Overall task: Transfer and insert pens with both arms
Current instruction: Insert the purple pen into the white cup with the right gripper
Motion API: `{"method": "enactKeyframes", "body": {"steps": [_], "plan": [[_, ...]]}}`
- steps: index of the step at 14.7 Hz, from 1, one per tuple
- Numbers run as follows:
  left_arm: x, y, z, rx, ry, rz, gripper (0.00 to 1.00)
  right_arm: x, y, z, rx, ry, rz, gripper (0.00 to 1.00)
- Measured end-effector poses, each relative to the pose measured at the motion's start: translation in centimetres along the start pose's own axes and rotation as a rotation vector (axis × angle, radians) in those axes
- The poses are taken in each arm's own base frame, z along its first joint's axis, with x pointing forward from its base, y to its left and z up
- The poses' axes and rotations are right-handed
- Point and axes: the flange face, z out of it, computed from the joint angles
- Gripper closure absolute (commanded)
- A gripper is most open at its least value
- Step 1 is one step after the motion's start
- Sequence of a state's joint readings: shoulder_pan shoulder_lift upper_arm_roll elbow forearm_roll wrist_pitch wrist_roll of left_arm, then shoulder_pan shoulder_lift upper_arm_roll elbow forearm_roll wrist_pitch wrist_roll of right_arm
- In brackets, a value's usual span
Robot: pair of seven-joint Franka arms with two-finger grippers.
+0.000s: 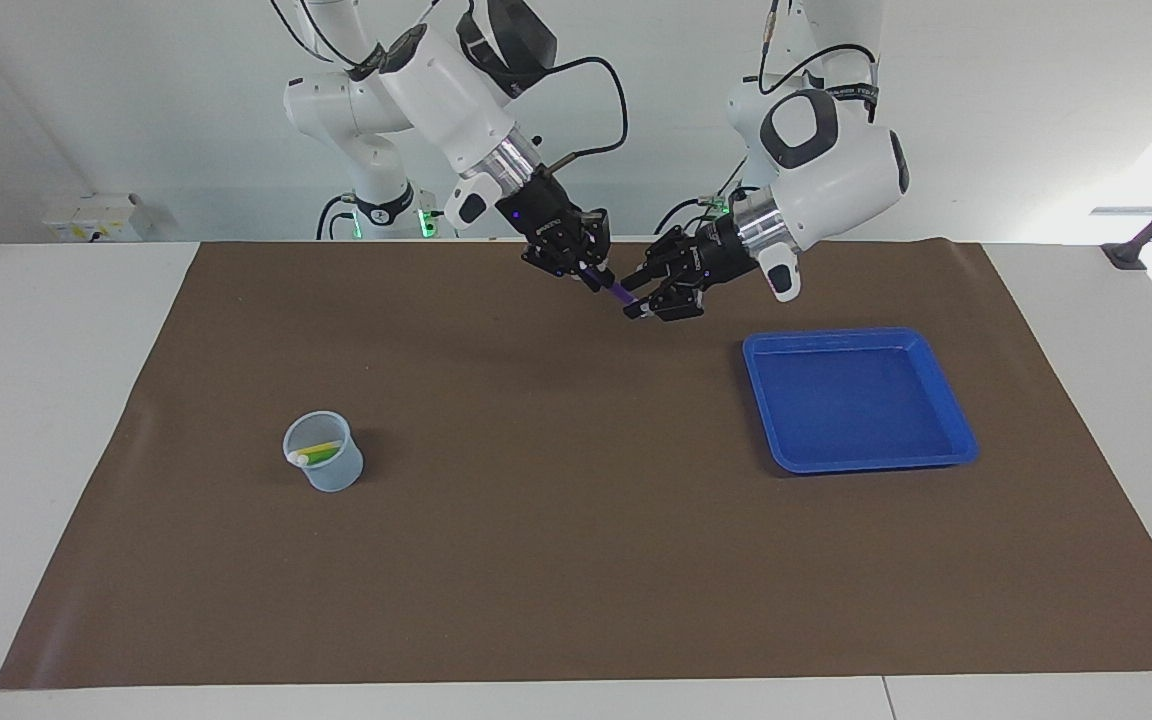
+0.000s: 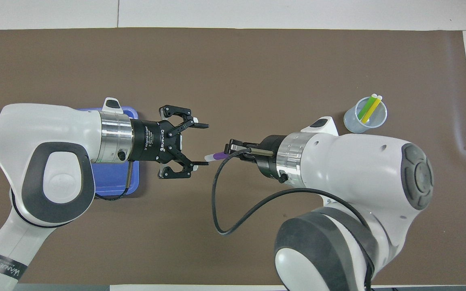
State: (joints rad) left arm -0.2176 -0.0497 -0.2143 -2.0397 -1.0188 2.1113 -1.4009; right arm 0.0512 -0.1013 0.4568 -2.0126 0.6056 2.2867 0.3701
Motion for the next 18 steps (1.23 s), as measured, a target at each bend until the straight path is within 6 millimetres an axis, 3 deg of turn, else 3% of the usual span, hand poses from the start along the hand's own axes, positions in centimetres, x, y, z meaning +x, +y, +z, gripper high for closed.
{"method": "enactKeyframes", "body": {"steps": [4,8,10,13,15,18], "plan": [[0.7,0.0,-0.2,0.018,0.113,0.142,0.0,3.1,3.9,-4.8,-0.121,-0.031,-0.17,1.0],[2.1,0.3,-1.3,0.071,0.242,0.315,0.0,7.1,7.7,-11.0,-0.313,-0.025,-0.388,1.0],[3.2,0.8,-3.2,0.114,0.289,0.407,0.0,9.7,10.6,-14.3,-0.368,-0.021,-0.464,1.0],[5.1,1.7,-7.3,0.204,0.383,0.572,0.0,13.2,17.3,-17.6,-0.474,-0.016,-0.562,1.0],[6.3,2.2,-10.7,0.282,0.434,0.707,0.0,15.1,21.6,-17.7,-0.527,-0.04,-0.571,1.0],[7.4,2.4,-15.7,0.465,0.521,0.931,0.0,17.1,25.5,-13.8,-0.51,-0.071,-0.562,1.0]]}}
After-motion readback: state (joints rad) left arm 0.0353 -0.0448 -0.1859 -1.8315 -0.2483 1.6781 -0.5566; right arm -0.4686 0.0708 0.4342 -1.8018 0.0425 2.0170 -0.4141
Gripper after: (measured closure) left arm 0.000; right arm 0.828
